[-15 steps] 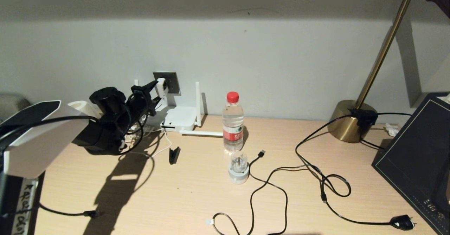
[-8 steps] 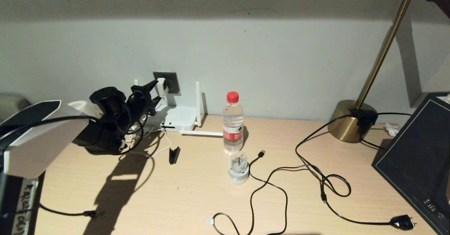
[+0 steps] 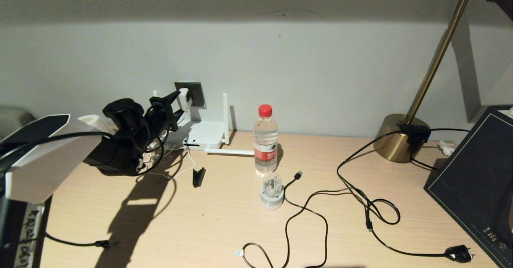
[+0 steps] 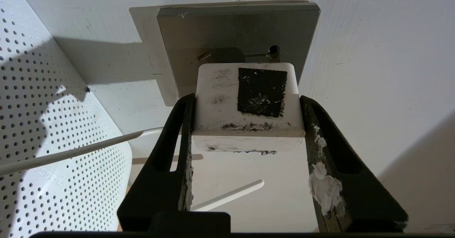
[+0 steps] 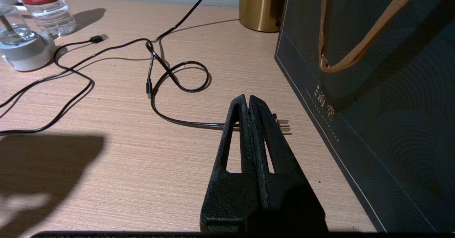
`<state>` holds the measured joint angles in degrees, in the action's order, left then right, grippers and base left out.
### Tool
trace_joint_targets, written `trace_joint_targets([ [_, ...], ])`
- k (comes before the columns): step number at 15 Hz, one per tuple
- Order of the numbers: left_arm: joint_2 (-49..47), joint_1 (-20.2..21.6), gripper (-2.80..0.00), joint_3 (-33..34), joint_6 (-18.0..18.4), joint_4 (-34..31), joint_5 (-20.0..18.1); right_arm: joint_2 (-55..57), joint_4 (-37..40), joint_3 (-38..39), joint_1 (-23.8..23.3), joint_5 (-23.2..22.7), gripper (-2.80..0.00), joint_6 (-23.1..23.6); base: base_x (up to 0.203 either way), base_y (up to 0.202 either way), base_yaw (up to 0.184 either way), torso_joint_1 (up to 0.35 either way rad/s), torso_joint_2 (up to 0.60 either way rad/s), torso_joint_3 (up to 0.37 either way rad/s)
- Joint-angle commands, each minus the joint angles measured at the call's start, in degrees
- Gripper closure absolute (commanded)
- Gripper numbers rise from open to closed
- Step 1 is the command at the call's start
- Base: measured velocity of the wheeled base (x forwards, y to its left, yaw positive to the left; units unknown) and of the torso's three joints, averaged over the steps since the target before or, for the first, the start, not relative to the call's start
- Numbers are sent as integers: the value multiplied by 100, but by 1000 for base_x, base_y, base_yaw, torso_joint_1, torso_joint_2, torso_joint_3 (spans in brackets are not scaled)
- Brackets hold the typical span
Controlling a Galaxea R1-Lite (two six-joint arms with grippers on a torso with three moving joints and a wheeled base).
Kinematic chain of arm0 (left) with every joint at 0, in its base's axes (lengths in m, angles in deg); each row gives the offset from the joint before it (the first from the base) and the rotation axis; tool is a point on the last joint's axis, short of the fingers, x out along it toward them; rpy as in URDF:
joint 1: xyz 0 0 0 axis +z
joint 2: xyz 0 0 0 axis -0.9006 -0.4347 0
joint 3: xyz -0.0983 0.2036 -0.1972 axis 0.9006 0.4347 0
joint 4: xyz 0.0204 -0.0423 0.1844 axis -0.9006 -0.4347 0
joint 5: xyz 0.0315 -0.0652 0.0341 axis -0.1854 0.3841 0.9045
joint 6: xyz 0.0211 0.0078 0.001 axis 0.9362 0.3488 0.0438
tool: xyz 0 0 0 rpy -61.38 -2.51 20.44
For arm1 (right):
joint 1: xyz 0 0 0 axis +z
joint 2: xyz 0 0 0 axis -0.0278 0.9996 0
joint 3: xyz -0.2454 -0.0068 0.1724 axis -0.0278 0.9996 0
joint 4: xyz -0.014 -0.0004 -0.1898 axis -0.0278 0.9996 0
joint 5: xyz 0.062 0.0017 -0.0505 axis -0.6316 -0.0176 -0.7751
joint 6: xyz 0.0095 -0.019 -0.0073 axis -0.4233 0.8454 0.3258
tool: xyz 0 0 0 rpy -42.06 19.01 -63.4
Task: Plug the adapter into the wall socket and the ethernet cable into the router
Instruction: Pick up plug
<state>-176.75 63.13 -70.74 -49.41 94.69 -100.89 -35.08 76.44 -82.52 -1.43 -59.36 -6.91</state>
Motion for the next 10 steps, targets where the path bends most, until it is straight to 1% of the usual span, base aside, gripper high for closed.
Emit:
trace_joint_targets([
  [1, 21, -4, 0, -1, -47, -7, -10, 0, -5, 62, 2, -4, 0, 4, 0, 0, 0, 0, 0, 0],
  [7, 12, 4, 0, -12, -47, -105, -10, 0, -5, 62, 2, -4, 0, 4, 0, 0, 0, 0, 0, 0],
  [10, -31, 4, 0, -124, -56, -193, -10, 0, -5, 62, 2, -4, 0, 4, 0, 0, 0, 0, 0, 0],
])
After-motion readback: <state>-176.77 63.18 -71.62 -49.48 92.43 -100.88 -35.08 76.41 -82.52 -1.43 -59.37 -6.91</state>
